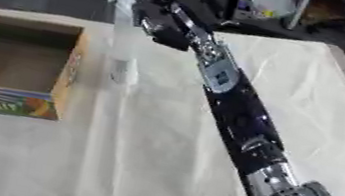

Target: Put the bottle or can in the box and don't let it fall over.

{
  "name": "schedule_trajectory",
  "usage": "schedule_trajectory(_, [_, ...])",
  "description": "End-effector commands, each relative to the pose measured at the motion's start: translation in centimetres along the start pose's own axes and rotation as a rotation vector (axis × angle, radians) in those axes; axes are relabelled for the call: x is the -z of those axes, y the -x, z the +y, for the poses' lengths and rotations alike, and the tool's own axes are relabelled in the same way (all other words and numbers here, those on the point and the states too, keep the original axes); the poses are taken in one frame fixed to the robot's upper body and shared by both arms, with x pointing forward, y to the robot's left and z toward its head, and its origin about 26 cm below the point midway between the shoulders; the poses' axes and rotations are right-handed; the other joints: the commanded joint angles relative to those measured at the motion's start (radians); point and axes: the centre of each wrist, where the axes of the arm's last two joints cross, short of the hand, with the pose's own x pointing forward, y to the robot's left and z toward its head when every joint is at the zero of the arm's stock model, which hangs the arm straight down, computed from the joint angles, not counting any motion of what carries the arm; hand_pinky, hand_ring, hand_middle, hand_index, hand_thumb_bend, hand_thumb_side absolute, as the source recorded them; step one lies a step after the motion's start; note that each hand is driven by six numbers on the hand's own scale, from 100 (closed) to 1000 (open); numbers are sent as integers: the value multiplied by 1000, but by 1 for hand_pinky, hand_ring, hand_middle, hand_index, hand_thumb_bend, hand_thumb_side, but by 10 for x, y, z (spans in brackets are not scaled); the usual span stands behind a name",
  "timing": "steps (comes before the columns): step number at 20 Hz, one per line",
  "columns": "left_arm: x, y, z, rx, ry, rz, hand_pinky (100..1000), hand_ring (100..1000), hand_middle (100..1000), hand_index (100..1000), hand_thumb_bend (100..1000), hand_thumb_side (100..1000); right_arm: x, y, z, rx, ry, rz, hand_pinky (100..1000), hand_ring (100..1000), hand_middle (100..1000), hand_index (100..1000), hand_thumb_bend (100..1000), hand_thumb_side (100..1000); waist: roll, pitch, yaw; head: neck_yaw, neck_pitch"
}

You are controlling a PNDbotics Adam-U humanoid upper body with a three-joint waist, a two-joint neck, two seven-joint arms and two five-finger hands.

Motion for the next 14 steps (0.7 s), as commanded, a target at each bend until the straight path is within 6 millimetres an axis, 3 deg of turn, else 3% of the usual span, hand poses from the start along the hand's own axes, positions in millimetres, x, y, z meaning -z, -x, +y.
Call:
schedule_trajectory(1, [4,-6,1,-3,2,-26,694,644,604,803,618,592,10,-13,-11,-27,7,-36,968,1000,1000,1000,100,557,0,-15,5,-6,-11])
schedule_trajectory(14, [9,-9,-4,-17,18,-40,695,644,604,803,621,594,18,-17,-13,-41,12,-43,969,1000,1000,1000,100,553,-4,-11,46,-49,-17])
